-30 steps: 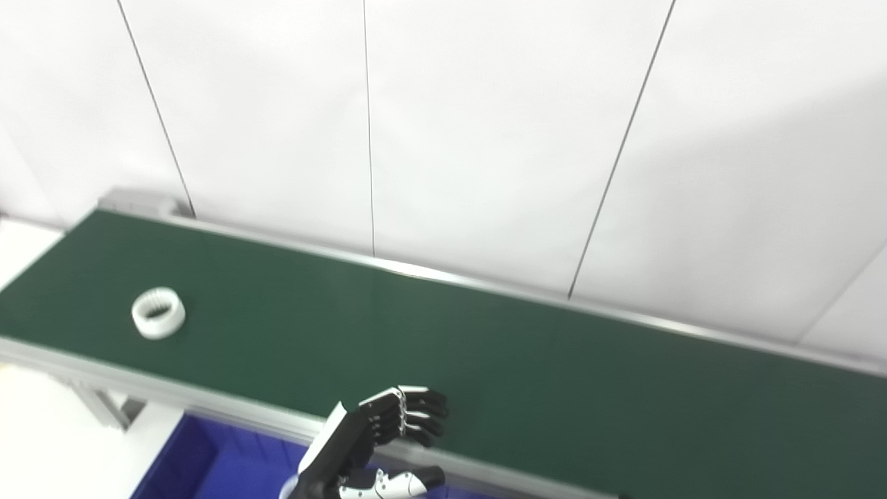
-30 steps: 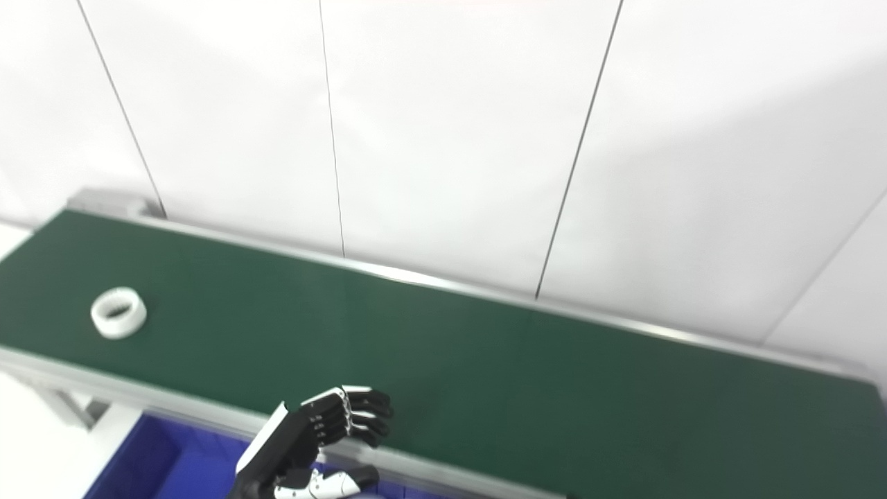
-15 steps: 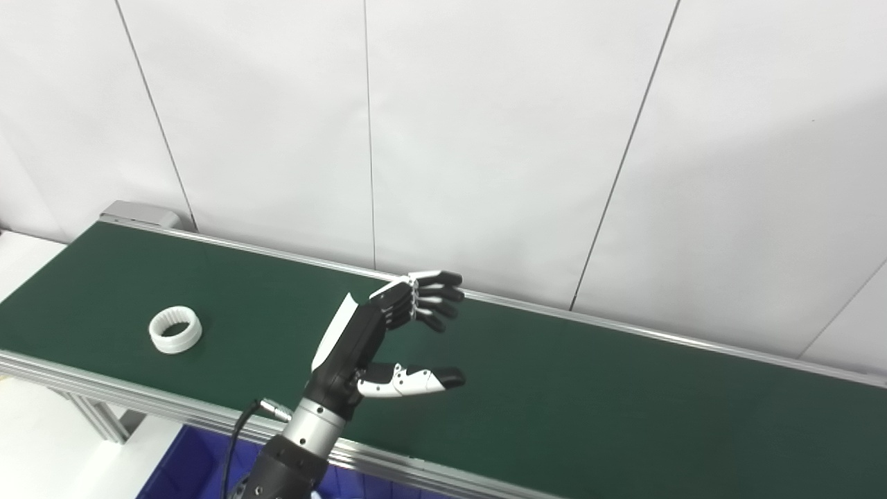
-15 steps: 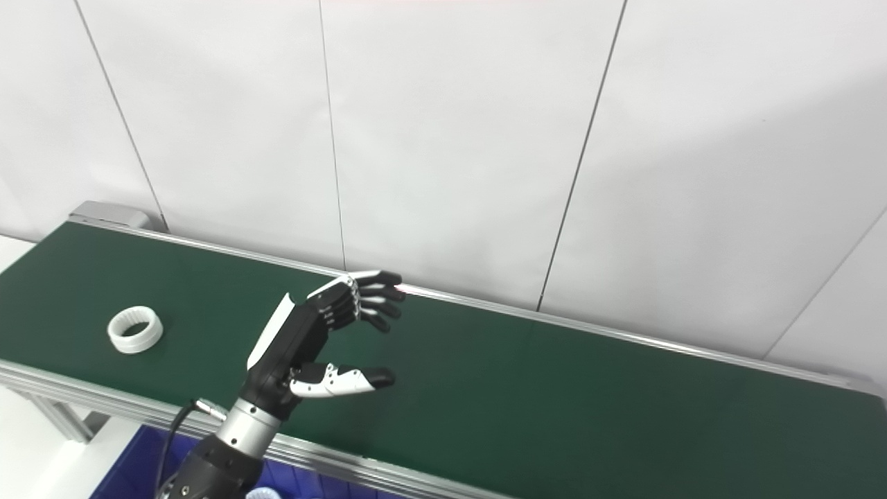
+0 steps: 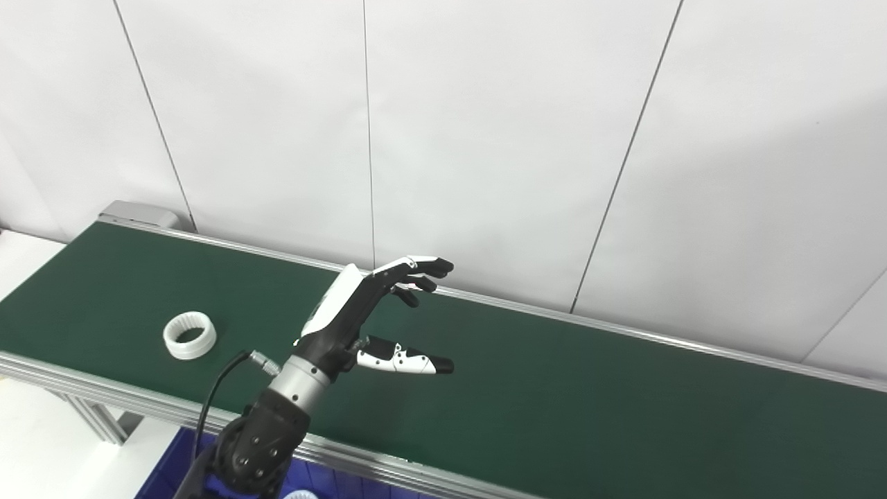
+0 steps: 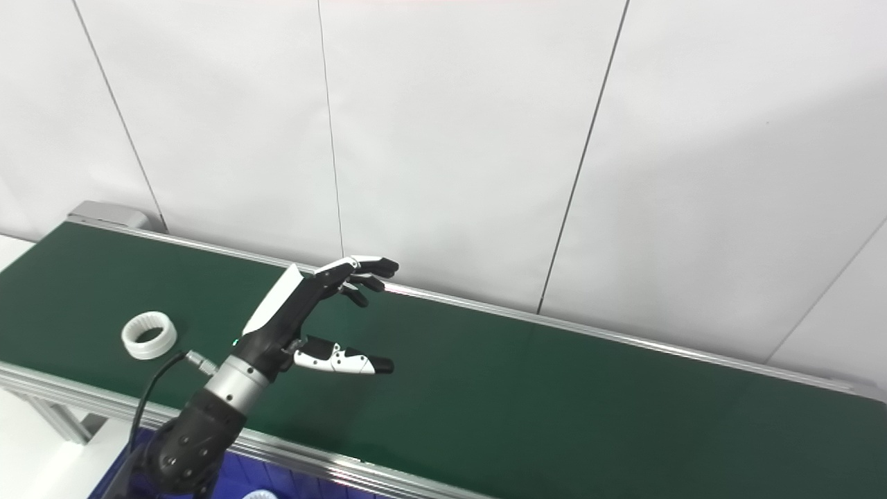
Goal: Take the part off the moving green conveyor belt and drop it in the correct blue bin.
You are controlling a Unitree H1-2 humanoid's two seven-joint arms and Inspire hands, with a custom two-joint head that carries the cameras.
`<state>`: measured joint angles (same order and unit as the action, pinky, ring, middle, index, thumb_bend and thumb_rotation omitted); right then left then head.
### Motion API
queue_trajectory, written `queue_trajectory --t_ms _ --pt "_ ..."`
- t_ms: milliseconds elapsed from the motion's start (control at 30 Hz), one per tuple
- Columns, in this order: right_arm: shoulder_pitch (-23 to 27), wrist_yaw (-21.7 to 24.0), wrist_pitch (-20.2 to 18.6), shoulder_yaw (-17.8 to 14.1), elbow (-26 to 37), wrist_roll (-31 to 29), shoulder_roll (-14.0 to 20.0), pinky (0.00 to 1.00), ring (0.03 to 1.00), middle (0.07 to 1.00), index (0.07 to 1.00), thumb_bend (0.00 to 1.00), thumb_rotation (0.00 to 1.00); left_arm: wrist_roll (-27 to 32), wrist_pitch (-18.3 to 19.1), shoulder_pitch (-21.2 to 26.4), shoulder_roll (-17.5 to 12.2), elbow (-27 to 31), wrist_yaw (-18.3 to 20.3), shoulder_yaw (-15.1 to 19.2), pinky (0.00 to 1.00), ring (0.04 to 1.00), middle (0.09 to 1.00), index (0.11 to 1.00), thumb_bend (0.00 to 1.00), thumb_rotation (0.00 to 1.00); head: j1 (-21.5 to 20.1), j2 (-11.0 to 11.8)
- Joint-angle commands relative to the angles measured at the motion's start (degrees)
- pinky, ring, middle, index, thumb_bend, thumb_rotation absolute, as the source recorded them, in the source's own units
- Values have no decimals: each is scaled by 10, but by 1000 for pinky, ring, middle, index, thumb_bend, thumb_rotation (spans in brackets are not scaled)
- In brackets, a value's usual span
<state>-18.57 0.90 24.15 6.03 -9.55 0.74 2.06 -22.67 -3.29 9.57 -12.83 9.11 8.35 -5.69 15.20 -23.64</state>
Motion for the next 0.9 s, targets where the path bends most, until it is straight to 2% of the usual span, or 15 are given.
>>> queue_trajectory --t_ms 0,100,167,300,667,867 --pt "4 3 28 -3 11 -5 -2 702 758 804 905 215 775 -35 28 32 -26 1 20 -11 628 762 820 790 806 184 0 0" --pt "3 4 28 -4 14 -5 -1 708 762 805 908 223 787 -61 58 51 -50 -13 52 -32 684 823 849 804 855 141 2 -1" --pt "2 2 28 -3 15 -2 0 706 763 807 911 212 797 -80 56 63 -66 -26 65 -48 698 827 837 797 902 130 3 -2" --pt "2 7 28 -5 14 -7 -2 712 765 810 911 224 795 -96 51 80 -89 -45 86 -70 713 825 831 788 925 127 2 -3" --pt "3 4 28 -5 15 -2 -4 713 770 812 908 251 808 -138 65 96 -114 -57 113 -91 712 819 839 784 943 68 0 -3" --pt "2 3 28 -5 18 -1 -6 716 772 811 905 268 805 -159 79 105 -122 -63 131 -97 759 846 861 791 927 49 -1 -4"
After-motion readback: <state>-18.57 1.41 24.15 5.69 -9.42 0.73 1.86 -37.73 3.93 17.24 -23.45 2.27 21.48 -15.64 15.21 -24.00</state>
